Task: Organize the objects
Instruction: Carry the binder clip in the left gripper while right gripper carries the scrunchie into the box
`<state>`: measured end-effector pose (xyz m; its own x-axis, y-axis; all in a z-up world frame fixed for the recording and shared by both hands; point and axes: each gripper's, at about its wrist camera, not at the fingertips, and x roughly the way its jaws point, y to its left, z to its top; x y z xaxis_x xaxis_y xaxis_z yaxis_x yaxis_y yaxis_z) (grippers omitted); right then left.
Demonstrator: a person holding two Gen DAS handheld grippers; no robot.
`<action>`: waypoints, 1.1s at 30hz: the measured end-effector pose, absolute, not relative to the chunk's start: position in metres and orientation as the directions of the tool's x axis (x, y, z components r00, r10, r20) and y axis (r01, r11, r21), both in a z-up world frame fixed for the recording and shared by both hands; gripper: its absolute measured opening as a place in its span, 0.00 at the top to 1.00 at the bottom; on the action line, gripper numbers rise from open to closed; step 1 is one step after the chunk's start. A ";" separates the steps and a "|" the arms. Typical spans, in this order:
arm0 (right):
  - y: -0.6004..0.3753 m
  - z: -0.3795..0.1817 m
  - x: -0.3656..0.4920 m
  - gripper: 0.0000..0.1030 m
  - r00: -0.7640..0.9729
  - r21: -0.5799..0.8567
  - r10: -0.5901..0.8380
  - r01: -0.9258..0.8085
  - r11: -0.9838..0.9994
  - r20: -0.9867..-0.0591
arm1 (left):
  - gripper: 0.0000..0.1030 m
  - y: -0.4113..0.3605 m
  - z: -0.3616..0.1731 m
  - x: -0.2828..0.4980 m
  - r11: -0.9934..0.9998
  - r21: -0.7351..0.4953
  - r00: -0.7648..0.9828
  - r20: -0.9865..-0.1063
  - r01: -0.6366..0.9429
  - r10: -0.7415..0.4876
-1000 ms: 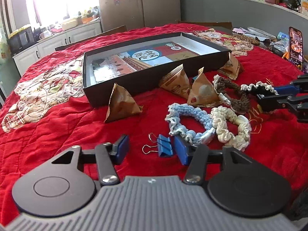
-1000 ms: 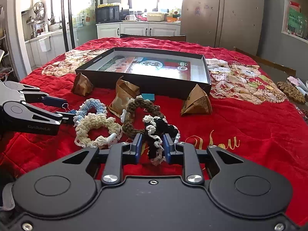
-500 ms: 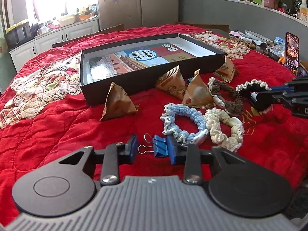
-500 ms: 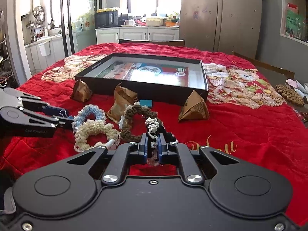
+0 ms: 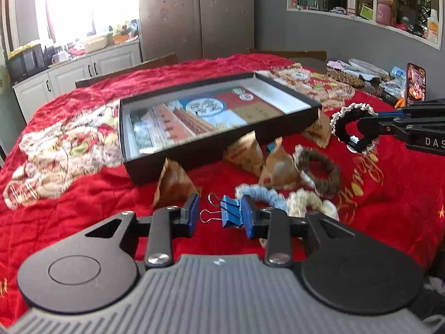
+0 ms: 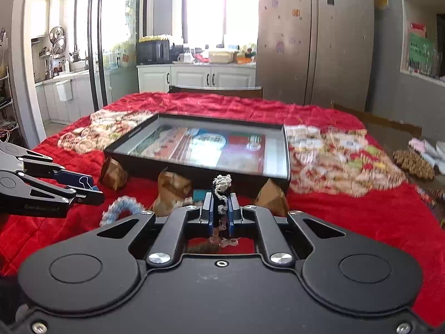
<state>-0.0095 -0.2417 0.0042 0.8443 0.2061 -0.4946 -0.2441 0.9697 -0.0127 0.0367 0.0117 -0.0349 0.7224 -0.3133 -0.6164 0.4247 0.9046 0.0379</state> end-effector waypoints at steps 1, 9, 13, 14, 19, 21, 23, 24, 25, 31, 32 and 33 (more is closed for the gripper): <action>-0.241 0.007 -0.007 0.91 0.850 -0.021 0.204 -0.245 0.969 -0.486 | 0.65 0.011 -0.032 0.039 0.905 0.038 0.726 -0.612 0.423 -0.314; -0.233 0.022 0.037 0.91 0.874 -0.066 0.180 -0.233 0.970 -0.451 | 0.65 0.009 -0.003 0.076 0.920 0.013 0.775 -0.542 0.392 -0.323; -0.227 0.027 0.067 0.91 0.888 -0.077 0.155 -0.208 0.975 -0.434 | 0.65 0.007 0.007 0.103 0.931 -0.002 0.795 -0.519 0.366 -0.313; -0.226 0.028 0.075 0.91 0.890 -0.078 0.150 -0.202 0.976 -0.431 | 0.64 0.007 0.009 0.109 0.933 0.000 0.800 -0.515 0.359 -0.308; -0.222 0.029 0.115 0.91 0.899 -0.082 0.117 -0.166 0.983 -0.422 | 0.64 0.004 0.011 0.144 0.947 -0.002 0.812 -0.513 0.321 -0.277; -0.221 0.028 0.131 0.91 0.901 -0.081 0.103 -0.151 0.985 -0.422 | 0.64 0.004 0.010 0.158 0.952 -0.010 0.814 -0.516 0.305 -0.266; -0.220 0.027 0.146 0.91 0.900 -0.075 0.095 -0.140 0.987 -0.424 | 0.64 0.004 0.008 0.172 0.957 -0.012 0.816 -0.519 0.290 -0.254; -0.219 0.025 0.154 0.91 0.901 -0.078 0.088 -0.133 0.988 -0.426 | 0.64 0.004 0.008 0.177 0.959 -0.013 0.819 -0.518 0.282 -0.248; -0.220 0.024 0.160 0.91 0.902 -0.080 0.081 -0.126 0.989 -0.424 | 0.64 0.004 0.007 0.183 0.959 -0.009 0.819 -0.518 0.282 -0.246; -0.213 0.011 0.193 0.91 0.897 -0.062 0.078 -0.117 0.991 -0.435 | 0.64 0.001 -0.003 0.217 0.971 -0.018 0.821 -0.531 0.236 -0.210; -0.212 0.008 0.198 0.91 0.897 -0.065 0.078 -0.117 0.991 -0.435 | 0.64 0.000 -0.005 0.222 0.973 -0.016 0.822 -0.532 0.232 -0.205; -0.210 0.006 0.203 0.91 0.897 -0.066 0.077 -0.117 0.991 -0.435 | 0.64 -0.001 -0.007 0.227 0.974 -0.016 0.822 -0.533 0.227 -0.201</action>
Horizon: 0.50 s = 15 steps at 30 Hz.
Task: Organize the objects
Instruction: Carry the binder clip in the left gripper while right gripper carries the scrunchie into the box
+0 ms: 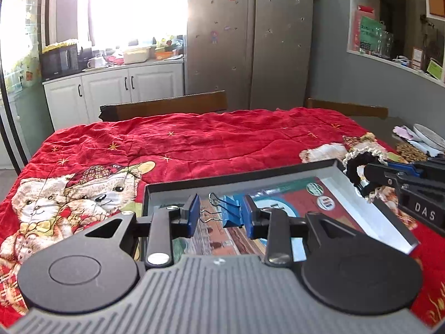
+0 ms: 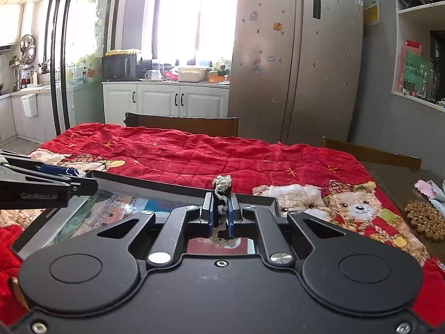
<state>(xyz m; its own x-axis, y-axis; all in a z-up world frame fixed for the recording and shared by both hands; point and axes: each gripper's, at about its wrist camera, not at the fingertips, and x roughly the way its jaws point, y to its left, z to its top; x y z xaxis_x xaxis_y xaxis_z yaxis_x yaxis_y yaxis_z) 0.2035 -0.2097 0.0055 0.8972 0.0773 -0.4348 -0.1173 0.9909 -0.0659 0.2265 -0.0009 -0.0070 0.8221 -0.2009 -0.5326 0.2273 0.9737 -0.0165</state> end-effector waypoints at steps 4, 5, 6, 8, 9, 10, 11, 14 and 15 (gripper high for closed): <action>-0.208 -0.006 0.221 0.91 0.892 -0.053 0.074 -0.109 0.993 -0.446 | 0.64 -0.004 -0.016 0.243 0.977 -0.026 0.815 -0.546 0.212 -0.192; -0.207 -0.009 0.224 0.91 0.889 -0.050 0.073 -0.107 0.993 -0.452 | 0.64 -0.004 -0.019 0.246 0.977 -0.027 0.814 -0.549 0.209 -0.190; -0.208 -0.013 0.227 0.91 0.886 -0.048 0.072 -0.105 0.993 -0.457 | 0.64 -0.004 -0.021 0.248 0.978 -0.028 0.814 -0.550 0.206 -0.187; -0.208 -0.019 0.233 0.91 0.882 -0.046 0.070 -0.103 0.994 -0.466 | 0.64 -0.005 -0.026 0.254 0.979 -0.028 0.812 -0.554 0.202 -0.183; -0.209 -0.023 0.237 0.91 0.879 -0.040 0.073 -0.104 0.994 -0.471 | 0.64 -0.005 -0.028 0.256 0.979 -0.030 0.811 -0.556 0.199 -0.182; -0.209 -0.026 0.240 0.91 0.876 -0.036 0.078 -0.108 0.993 -0.477 | 0.64 -0.006 -0.030 0.258 0.980 -0.031 0.810 -0.559 0.195 -0.179; -0.209 -0.029 0.244 0.91 0.871 -0.031 0.087 -0.116 0.993 -0.484 | 0.64 -0.008 -0.033 0.261 0.980 -0.029 0.807 -0.564 0.195 -0.177; -0.209 -0.038 0.255 0.91 0.857 -0.015 0.113 -0.139 0.990 -0.502 | 0.64 -0.012 -0.040 0.266 0.980 -0.019 0.800 -0.574 0.198 -0.173; -0.210 -0.041 0.258 0.91 0.852 -0.006 0.120 -0.144 0.990 -0.510 | 0.64 -0.013 -0.043 0.267 0.979 -0.014 0.798 -0.577 0.201 -0.173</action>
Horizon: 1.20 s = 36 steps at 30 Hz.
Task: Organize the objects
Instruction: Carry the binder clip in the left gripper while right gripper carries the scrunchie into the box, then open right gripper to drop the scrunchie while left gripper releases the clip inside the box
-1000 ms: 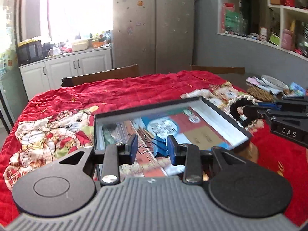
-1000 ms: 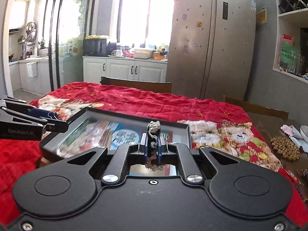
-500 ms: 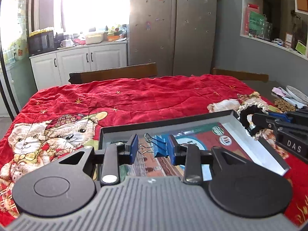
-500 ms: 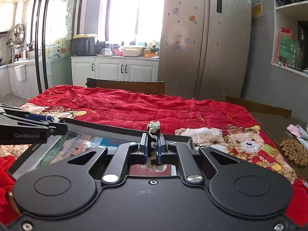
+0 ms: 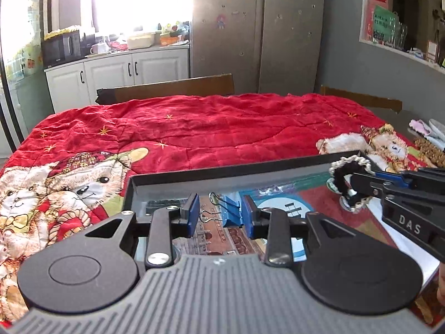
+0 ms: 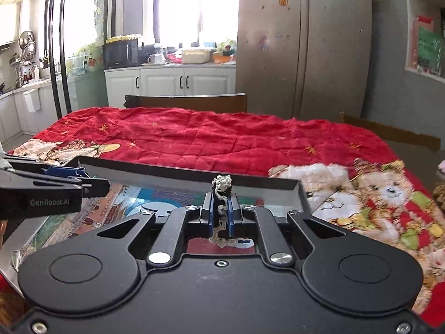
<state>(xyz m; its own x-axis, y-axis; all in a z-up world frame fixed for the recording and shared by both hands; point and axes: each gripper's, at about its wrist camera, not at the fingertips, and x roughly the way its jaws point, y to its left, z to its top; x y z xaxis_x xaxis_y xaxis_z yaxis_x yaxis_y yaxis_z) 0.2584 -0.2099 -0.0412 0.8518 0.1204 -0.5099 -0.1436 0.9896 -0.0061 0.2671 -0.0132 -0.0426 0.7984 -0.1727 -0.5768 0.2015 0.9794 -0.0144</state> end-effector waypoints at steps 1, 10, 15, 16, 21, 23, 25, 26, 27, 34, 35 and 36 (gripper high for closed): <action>-0.211 -0.044 0.261 0.91 0.846 0.004 0.130 -0.149 0.989 -0.517 | 0.64 -0.014 -0.045 0.268 0.979 -0.010 0.795 -0.581 0.204 -0.172; -0.209 -0.055 0.274 0.91 0.804 0.022 0.165 -0.186 0.982 -0.571 | 0.63 -0.016 -0.052 0.275 0.978 -0.013 0.768 -0.617 0.209 -0.172; -0.202 -0.058 0.278 0.91 0.787 0.004 0.167 -0.205 0.979 -0.594 | 0.63 -0.015 -0.056 0.281 0.979 -0.019 0.742 -0.650 0.204 -0.167; -0.202 -0.059 0.278 0.90 0.785 0.006 0.169 -0.206 0.978 -0.596 | 0.63 -0.015 -0.057 0.282 0.979 -0.018 0.738 -0.654 0.203 -0.165; -0.202 -0.061 0.282 0.90 0.764 0.013 0.181 -0.220 0.975 -0.620 | 0.60 -0.016 -0.058 0.283 0.980 -0.017 0.732 -0.662 0.199 -0.161; -0.201 -0.061 0.283 0.89 0.756 0.013 0.185 -0.227 0.974 -0.629 | 0.60 -0.015 -0.058 0.284 0.980 -0.022 0.729 -0.666 0.196 -0.161; -0.200 -0.062 0.285 0.88 0.745 0.015 0.190 -0.235 0.972 -0.639 | 0.58 -0.014 -0.058 0.284 0.980 -0.026 0.727 -0.667 0.196 -0.163; -0.200 -0.062 0.286 0.86 0.740 0.018 0.194 -0.238 0.971 -0.644 | 0.56 -0.014 -0.058 0.284 0.981 -0.027 0.727 -0.668 0.195 -0.162; -0.200 -0.062 0.286 0.86 0.737 0.021 0.195 -0.238 0.971 -0.647 | 0.55 -0.014 -0.058 0.284 0.981 -0.027 0.727 -0.667 0.194 -0.162; -0.201 -0.061 0.285 0.65 0.742 0.026 0.202 -0.242 0.970 -0.640 | 0.51 -0.014 -0.057 0.284 0.980 -0.028 0.732 -0.661 0.197 -0.166; -0.201 -0.060 0.284 0.63 0.746 0.027 0.205 -0.243 0.970 -0.633 | 0.49 -0.014 -0.057 0.284 0.980 -0.029 0.733 -0.660 0.196 -0.167; -0.201 -0.059 0.283 0.63 0.751 0.027 0.207 -0.244 0.969 -0.627 | 0.48 -0.013 -0.056 0.284 0.980 -0.030 0.735 -0.657 0.194 -0.166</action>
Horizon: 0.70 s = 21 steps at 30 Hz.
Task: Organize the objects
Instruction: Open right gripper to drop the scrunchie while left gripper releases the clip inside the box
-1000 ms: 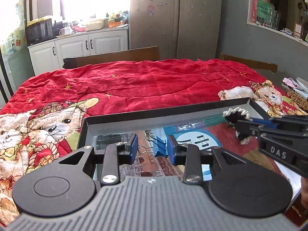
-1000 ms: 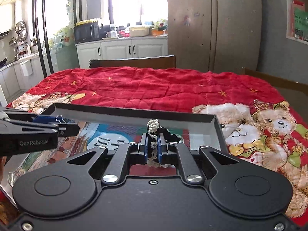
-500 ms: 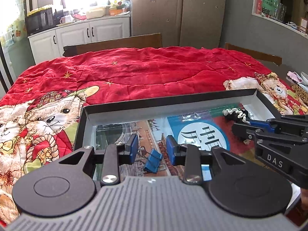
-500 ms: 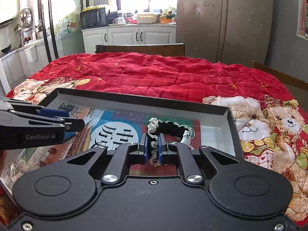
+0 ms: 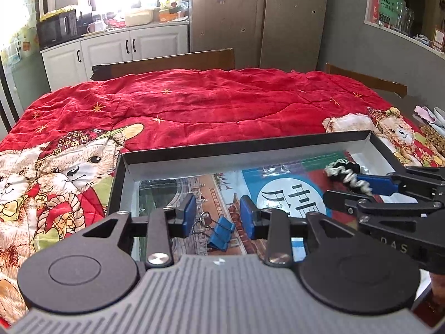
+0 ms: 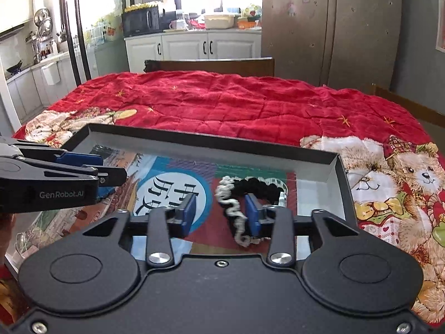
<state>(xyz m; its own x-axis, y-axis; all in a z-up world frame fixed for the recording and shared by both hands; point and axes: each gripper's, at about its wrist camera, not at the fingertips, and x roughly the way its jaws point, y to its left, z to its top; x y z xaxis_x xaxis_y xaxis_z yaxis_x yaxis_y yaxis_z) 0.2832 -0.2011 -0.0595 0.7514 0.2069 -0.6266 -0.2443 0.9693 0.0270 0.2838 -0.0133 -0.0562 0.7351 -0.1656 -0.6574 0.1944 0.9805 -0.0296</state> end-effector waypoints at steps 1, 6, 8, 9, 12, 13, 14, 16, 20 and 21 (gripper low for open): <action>-0.201 -0.059 0.282 0.63 0.753 0.025 0.207 -0.245 0.969 -0.624 | 0.48 -0.013 -0.056 0.284 0.981 -0.030 0.737 -0.656 0.194 -0.166; -0.200 -0.057 0.279 0.63 0.767 0.011 0.207 -0.253 0.967 -0.607 | 0.42 -0.013 -0.055 0.282 0.981 -0.030 0.743 -0.648 0.192 -0.165; -0.200 -0.056 0.277 0.63 0.776 0.008 0.206 -0.251 0.968 -0.597 | 0.39 -0.013 -0.053 0.280 0.981 -0.027 0.751 -0.640 0.191 -0.163; -0.200 -0.055 0.276 0.63 0.782 0.008 0.204 -0.247 0.969 -0.589 | 0.39 -0.013 -0.053 0.279 0.981 -0.023 0.754 -0.636 0.190 -0.161; -0.201 -0.052 0.273 0.63 0.790 0.017 0.210 -0.245 0.969 -0.577 | 0.38 -0.013 -0.051 0.277 0.983 -0.011 0.765 -0.627 0.185 -0.152; -0.201 -0.051 0.272 0.63 0.791 0.016 0.209 -0.245 0.969 -0.575 | 0.38 -0.013 -0.051 0.276 0.983 -0.011 0.766 -0.625 0.183 -0.150; -0.201 -0.050 0.271 0.63 0.793 0.014 0.209 -0.246 0.969 -0.573 | 0.37 -0.012 -0.050 0.276 0.983 -0.013 0.768 -0.623 0.181 -0.149; -0.201 -0.049 0.269 0.63 0.796 0.012 0.208 -0.244 0.970 -0.569 | 0.37 -0.011 -0.048 0.274 0.983 -0.019 0.769 -0.620 0.180 -0.153; -0.201 -0.047 0.265 0.63 0.804 0.010 0.206 -0.242 0.970 -0.558 | 0.33 -0.010 -0.042 0.268 0.983 -0.023 0.782 -0.603 0.180 -0.158; -0.202 -0.045 0.263 0.63 0.806 0.010 0.207 -0.242 0.970 -0.555 | 0.33 -0.010 -0.040 0.266 0.983 -0.022 0.785 -0.599 0.181 -0.159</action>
<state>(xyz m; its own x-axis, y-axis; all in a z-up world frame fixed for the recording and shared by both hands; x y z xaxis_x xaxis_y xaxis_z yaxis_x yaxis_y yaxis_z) 0.2632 -0.2017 -0.0452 0.8059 0.2065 -0.5548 -0.2416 0.9703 0.0103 0.2657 -0.0100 -0.0400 0.7852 -0.1586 -0.5986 0.1815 0.9831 -0.0225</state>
